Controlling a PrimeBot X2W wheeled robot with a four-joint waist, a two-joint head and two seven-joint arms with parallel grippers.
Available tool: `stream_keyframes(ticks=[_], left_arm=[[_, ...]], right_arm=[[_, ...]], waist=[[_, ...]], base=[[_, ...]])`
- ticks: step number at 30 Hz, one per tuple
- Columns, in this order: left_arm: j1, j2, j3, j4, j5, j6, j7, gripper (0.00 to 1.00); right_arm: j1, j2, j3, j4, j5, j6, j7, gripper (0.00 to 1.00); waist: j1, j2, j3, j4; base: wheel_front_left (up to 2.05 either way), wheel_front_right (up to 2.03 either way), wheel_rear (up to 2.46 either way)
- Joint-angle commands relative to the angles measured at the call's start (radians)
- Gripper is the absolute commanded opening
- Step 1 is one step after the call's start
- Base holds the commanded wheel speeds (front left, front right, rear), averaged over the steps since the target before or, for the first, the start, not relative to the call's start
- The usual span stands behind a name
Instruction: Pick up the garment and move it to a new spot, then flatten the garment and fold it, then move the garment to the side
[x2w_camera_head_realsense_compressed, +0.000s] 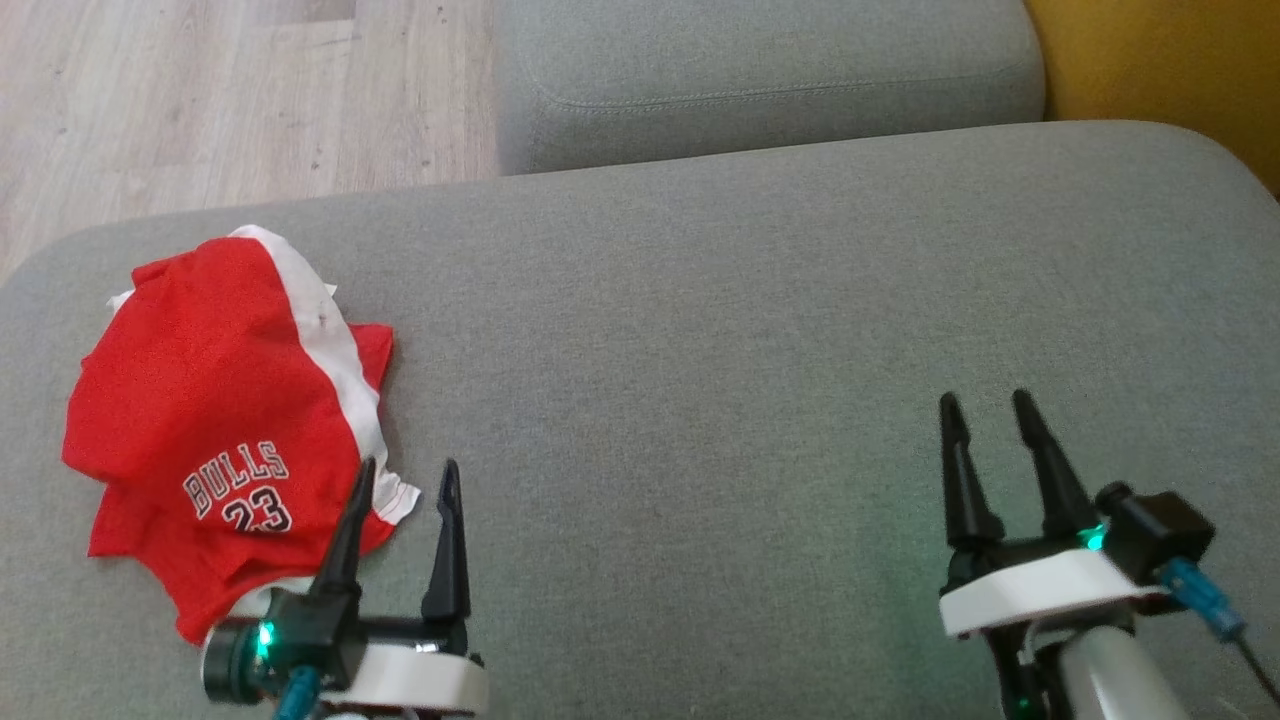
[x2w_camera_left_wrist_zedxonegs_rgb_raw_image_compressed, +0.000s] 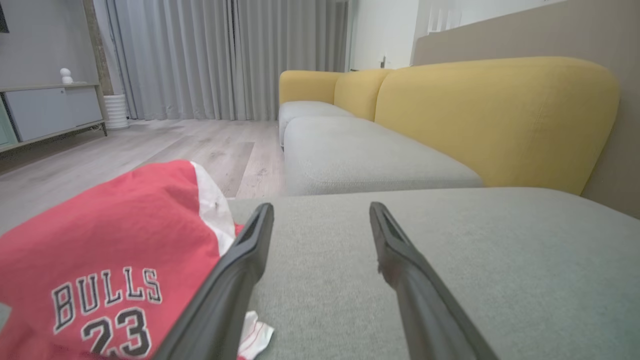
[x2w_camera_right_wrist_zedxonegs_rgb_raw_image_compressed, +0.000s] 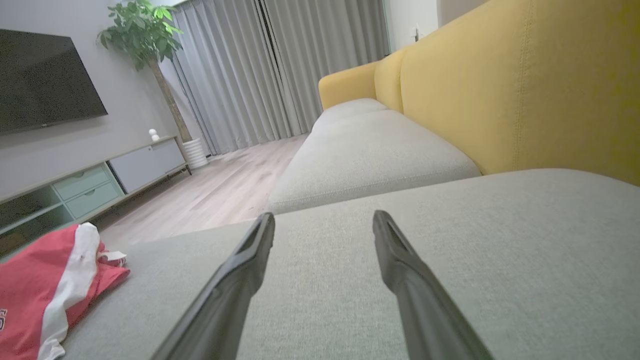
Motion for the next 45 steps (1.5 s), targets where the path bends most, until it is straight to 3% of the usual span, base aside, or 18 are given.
stream_keyframes(ticks=[1, 21, 45], left_arm=[[-0.026, -0.006, 0.041, -0.008, 0.032, -0.011, -0.018, 1.0], [-0.034, -0.063, 0.142, 0.023, 0.091, -0.082, -0.021, 1.0], [0.019, -0.062, 0.246, 0.03, 0.127, -0.092, -0.021, 1.0]], right_arm=[[-0.017, -0.009, 0.037, -0.01, -0.024, -0.001, -0.018, 1.0], [-0.036, -0.009, 0.062, 0.048, -0.016, -0.001, -0.021, 1.0], [0.007, -0.009, 0.213, 0.053, 0.052, -0.001, -0.021, 1.0]], waist=[[0.0, 0.0, -0.001, -0.001], [0.0, 0.0, -0.009, 0.016], [0.0, 0.0, -0.073, 0.261]], base=[[0.0, 0.0, 0.0], [0.0, 0.0, 0.0], [0.0, 0.0, 0.0]])
